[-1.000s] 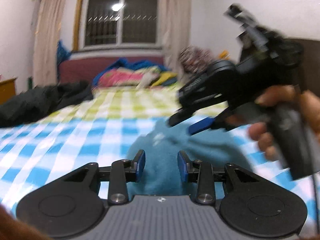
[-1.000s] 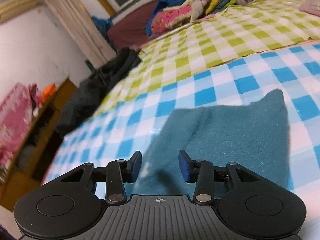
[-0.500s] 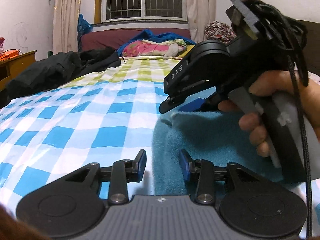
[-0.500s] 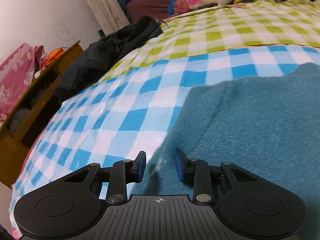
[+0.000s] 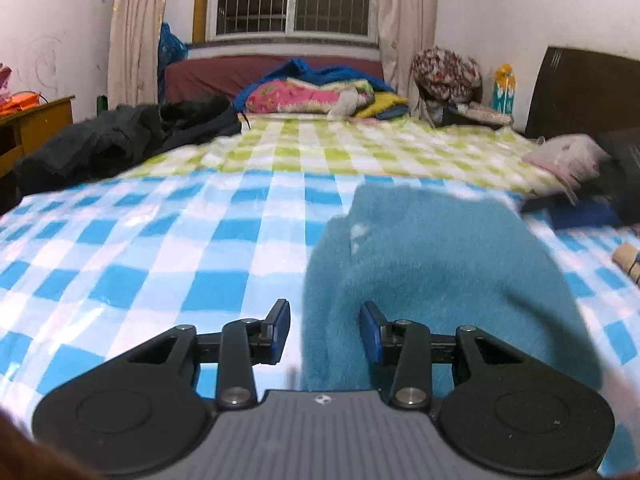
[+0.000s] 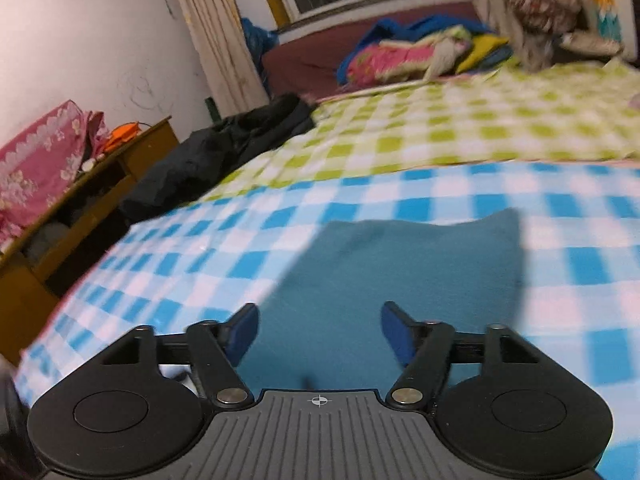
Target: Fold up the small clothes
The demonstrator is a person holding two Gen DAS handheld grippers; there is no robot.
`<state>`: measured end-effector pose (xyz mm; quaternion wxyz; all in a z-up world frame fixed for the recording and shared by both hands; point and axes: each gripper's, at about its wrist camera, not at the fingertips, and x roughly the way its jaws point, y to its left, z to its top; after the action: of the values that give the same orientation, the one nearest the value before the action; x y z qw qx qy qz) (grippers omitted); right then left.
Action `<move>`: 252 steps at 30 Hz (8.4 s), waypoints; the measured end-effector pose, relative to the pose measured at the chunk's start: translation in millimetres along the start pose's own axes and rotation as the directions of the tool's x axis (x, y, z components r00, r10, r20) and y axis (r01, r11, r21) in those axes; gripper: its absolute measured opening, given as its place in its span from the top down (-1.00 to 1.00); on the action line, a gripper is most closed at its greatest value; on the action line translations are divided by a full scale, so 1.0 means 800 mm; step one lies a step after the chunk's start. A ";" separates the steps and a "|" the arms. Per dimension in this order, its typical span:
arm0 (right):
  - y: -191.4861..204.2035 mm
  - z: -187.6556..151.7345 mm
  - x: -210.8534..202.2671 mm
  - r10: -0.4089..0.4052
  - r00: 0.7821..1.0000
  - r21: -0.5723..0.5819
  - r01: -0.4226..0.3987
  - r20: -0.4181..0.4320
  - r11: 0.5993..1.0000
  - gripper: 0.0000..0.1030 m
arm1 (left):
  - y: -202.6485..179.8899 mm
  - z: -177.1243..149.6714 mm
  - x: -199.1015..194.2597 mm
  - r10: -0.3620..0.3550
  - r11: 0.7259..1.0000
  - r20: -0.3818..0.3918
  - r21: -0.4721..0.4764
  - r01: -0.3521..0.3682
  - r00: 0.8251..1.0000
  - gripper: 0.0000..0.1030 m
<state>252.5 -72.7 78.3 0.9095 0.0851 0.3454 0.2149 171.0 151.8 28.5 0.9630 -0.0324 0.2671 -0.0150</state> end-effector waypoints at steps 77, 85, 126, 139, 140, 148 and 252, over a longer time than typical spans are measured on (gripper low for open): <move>-0.052 -0.080 -0.019 -0.074 0.997 -0.042 0.075 0.022 0.996 0.15 | -0.099 -0.008 0.018 0.059 0.996 -0.046 0.076 -0.056 0.997 -0.16; -0.051 -0.084 -0.086 -0.031 0.999 0.018 0.031 0.037 0.999 0.16 | -0.102 -0.006 -0.028 0.039 0.997 -0.071 0.063 -0.034 0.997 -0.15; -0.011 -0.188 -0.133 -0.152 0.986 -0.026 0.150 -0.069 0.988 0.15 | -0.132 -0.078 -0.107 0.064 0.995 -0.188 0.091 -0.048 0.980 -0.28; -0.008 -0.231 -0.164 -0.161 0.983 -0.008 0.161 -0.087 0.987 0.01 | -0.158 -0.123 -0.138 0.081 0.991 -0.261 0.127 -0.049 0.962 -0.52; -0.009 -0.235 -0.165 -0.167 0.982 -0.007 0.167 -0.090 0.986 0.00 | -0.159 -0.126 -0.141 0.076 0.991 -0.262 0.126 -0.044 0.962 -0.54; -0.015 -0.259 -0.168 -0.183 0.975 0.009 0.186 -0.126 0.983 -0.03 | -0.159 -0.144 -0.150 0.047 0.995 -0.285 0.097 -0.020 0.957 -0.59; -0.019 -0.286 -0.177 -0.227 0.966 0.015 0.230 -0.122 0.973 -0.10 | -0.177 -0.159 -0.180 0.046 0.998 -0.285 0.054 -0.032 0.958 -0.63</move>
<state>10.6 -148.3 -13.1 0.9045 0.0449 0.4100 0.1084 -19.6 10.2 3.5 0.9150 -0.0009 0.4034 -0.0073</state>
